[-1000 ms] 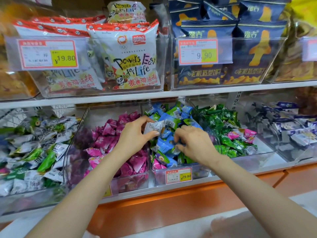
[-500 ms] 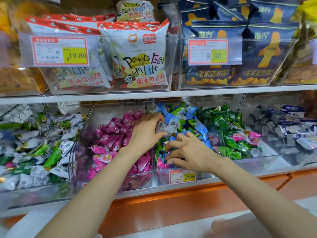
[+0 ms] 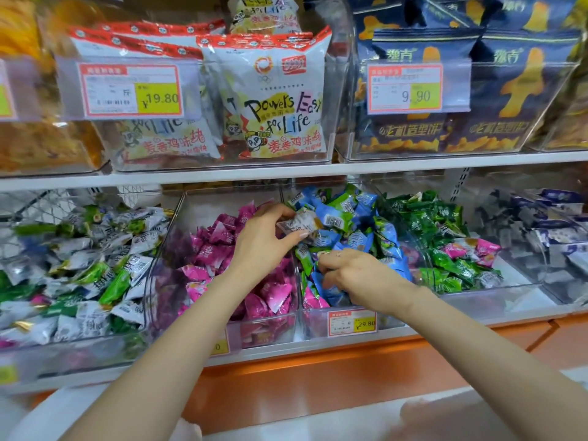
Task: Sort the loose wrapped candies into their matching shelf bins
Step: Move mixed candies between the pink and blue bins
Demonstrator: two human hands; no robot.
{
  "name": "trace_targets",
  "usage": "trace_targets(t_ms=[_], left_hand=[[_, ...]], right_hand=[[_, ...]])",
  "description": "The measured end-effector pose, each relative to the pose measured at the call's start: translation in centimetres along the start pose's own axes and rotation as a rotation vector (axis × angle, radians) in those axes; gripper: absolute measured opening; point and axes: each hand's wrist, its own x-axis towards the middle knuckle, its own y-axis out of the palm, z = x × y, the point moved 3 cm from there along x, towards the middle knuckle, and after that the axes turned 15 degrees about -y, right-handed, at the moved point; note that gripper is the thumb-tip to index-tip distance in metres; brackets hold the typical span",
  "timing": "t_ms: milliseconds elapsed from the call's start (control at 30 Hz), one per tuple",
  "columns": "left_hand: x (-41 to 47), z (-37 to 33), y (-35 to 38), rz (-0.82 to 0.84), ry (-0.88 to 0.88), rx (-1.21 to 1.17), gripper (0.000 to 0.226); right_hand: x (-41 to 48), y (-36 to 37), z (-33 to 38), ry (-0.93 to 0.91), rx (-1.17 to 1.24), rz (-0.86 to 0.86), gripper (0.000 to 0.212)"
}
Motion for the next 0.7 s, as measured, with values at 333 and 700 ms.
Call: trace_targets(t_ms=[333,700], left_hand=[[-1.4,0.4,-1.3,0.032,0.018,-0.067,0.036],[-2.0,0.8,-1.1,0.050,0.023,-0.067,0.032]], right_hand=[[0.1,-1.3,0.1,0.585,0.909,0.194,0.033],[0.8,0.7,1.8,0.547,1.090,0.433,0.085]])
